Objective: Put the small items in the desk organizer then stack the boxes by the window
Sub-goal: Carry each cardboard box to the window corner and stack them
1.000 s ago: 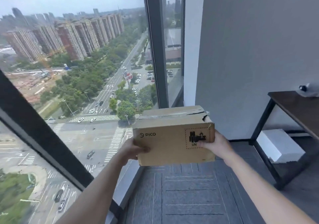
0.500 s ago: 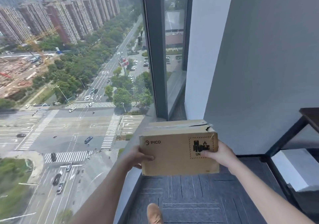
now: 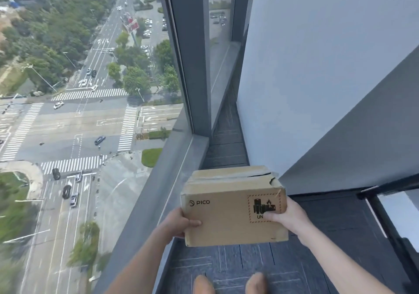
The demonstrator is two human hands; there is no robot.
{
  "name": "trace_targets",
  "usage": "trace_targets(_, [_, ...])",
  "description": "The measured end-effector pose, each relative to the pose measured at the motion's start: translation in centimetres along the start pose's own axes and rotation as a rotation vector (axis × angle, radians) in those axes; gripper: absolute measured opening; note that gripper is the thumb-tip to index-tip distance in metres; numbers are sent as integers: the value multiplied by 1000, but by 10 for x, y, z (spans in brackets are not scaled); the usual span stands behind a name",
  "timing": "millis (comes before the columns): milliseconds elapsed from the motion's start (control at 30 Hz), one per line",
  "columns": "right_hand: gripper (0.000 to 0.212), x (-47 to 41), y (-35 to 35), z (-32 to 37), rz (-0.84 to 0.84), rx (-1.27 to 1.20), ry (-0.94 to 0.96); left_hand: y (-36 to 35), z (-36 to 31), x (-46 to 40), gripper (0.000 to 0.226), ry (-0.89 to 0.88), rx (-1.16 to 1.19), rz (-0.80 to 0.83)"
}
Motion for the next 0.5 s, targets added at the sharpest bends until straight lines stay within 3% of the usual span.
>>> trace_targets(267, [54, -147, -59, -119, 48, 18, -64, -27, 14, -183, 46, 101, 57, -28])
trace_targets(500, [61, -267, -107, -233, -71, -58, -127, -61, 24, -338, 44, 64, 125, -56])
Point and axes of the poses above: each hand's wrist, its own x-axis away from the middle knuckle, its own y-axis out of the back of the hand, z = x × y, the point moved 7 cm from there along -x, towards the middle knuckle, and after that the axes turned 13 degrees about y, right-handed, at the moved point
